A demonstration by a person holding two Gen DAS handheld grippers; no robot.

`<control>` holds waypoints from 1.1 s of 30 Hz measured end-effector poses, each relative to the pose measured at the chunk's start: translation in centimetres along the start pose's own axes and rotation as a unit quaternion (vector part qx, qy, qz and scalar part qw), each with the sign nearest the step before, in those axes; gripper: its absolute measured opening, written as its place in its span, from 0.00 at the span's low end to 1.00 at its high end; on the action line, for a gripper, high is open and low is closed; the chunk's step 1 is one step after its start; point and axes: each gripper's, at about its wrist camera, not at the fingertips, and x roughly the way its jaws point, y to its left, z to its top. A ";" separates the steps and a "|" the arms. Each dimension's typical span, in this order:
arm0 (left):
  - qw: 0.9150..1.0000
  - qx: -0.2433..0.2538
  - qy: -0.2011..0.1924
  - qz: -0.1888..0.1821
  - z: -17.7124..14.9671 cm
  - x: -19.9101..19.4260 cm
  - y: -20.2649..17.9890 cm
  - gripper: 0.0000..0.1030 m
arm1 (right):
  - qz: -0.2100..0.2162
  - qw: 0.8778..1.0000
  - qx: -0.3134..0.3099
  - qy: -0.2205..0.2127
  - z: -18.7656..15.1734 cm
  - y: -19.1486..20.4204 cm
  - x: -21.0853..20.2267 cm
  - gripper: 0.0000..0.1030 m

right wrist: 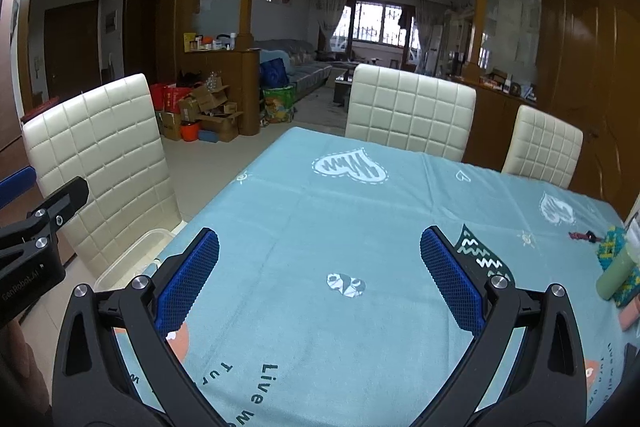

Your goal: Collect trash

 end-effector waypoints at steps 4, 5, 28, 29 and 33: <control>1.000 0.012 -0.013 0.002 0.0 -0.4 -0.8 0.79 | -0.002 1.000 0.003 -0.002 -0.1 -0.7 -0.2 0.96; 1.000 0.011 -0.009 -0.003 0.1 -0.3 -0.9 0.79 | -0.001 1.000 0.005 -0.002 0.0 -0.9 -0.2 0.96; 0.999 0.030 -0.010 -0.020 0.0 -0.5 -2.4 0.79 | -0.004 1.000 0.022 -0.007 -0.6 -1.9 -0.8 0.96; 0.999 0.030 -0.010 -0.022 0.0 -0.5 -2.4 0.79 | -0.003 1.000 0.022 -0.006 -0.6 -1.9 -0.8 0.96; 0.999 0.034 -0.012 -0.023 -0.1 -0.6 -2.5 0.79 | -0.003 1.000 0.023 -0.005 -0.7 -2.1 -0.7 0.96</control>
